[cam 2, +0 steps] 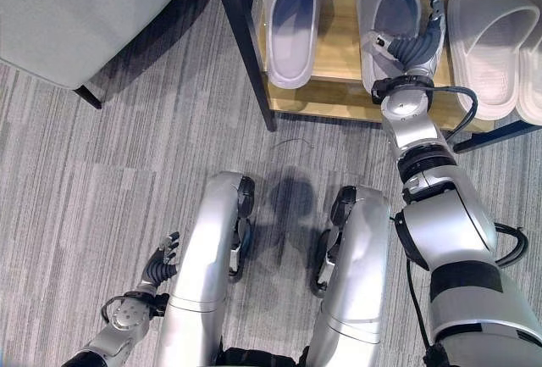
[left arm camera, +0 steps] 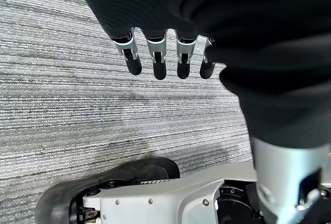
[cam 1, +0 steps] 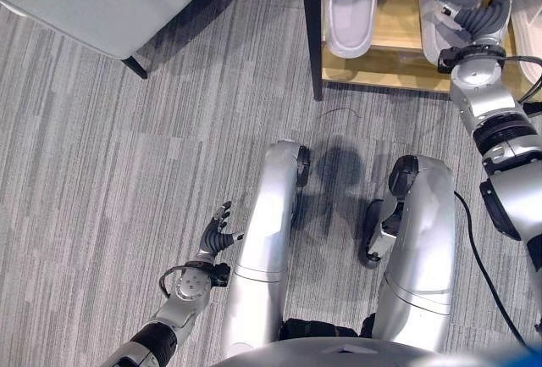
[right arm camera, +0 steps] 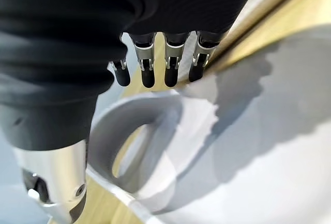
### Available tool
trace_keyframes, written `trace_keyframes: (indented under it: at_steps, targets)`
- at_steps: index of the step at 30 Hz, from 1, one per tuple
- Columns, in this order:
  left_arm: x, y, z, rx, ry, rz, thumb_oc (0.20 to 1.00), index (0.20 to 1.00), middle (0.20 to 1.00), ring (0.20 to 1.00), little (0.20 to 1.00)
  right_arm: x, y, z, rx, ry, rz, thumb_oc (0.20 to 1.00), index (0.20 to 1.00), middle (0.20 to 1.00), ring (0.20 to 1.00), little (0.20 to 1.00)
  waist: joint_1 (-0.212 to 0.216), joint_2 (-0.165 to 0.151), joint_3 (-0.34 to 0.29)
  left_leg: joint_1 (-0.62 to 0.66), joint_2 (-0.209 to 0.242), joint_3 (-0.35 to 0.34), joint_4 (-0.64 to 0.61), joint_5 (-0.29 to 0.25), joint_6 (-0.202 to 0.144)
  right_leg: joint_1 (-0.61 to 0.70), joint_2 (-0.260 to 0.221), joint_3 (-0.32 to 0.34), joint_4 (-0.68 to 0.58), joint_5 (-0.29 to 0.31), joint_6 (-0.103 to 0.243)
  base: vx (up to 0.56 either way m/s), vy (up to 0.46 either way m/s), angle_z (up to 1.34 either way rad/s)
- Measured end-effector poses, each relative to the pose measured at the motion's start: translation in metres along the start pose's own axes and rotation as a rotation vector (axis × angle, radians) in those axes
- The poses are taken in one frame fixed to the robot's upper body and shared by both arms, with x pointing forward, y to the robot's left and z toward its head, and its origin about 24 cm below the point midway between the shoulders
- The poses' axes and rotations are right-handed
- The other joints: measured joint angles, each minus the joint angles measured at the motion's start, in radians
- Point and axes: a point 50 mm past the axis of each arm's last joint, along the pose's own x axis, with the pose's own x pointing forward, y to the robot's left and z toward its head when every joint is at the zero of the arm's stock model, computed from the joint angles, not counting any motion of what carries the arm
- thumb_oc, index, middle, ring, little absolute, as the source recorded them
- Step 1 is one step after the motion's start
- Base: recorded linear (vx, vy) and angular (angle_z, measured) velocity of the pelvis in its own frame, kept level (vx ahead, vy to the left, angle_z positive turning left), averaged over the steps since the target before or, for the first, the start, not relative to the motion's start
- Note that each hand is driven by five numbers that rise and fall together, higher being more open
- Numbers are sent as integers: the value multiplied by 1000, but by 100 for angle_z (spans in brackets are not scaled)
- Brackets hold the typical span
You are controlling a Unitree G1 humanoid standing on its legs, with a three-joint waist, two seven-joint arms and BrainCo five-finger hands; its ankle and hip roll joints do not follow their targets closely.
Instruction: Arrange the slippers neatly on the shoe rack.
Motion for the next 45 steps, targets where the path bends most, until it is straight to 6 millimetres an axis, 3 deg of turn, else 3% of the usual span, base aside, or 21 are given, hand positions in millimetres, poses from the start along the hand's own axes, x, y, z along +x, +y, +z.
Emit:
trace_keyframes:
  at_steps: [7,25,32,37,45]
  targets:
    - [4,6,3,-12,-10,48,1000,1000,1000,1000,1000,-24,39,8,181,-16,75,1000,1000,1000,1000,1000,-15,0,0,3,4,0,-2,-6,-7,-7,10,0,0,-1,-4,0,0,-2]
    - [8,4,10,18,-37,60,1000,1000,1000,1000,1000,-24,40,9,224,-2,47,1000,1000,1000,1000,1000,-10,0,0,3,14,1,0,-9,-2,-7,12,0,0,0,-4,0,0,0]
    - [8,5,5,32,-19,70,1000,1000,1000,1000,1000,-30,51,13,266,0,50,1000,1000,1000,1000,1000,-14,0,0,4,15,1,0,-9,-2,-7,13,0,0,0,-4,0,0,0]
    - [7,2,-2,41,11,76,1000,1000,1000,1000,1000,-47,82,26,374,26,87,1000,1000,1000,1000,1000,-9,0,0,6,16,2,0,-8,-4,-5,13,1,1,1,-4,0,0,0]
    - [6,-1,-5,89,16,52,1000,1000,1000,1000,1000,-46,80,24,340,23,82,1000,1000,1000,1000,1000,-7,0,0,10,16,2,0,-7,-5,-1,13,1,1,2,-2,0,0,0]
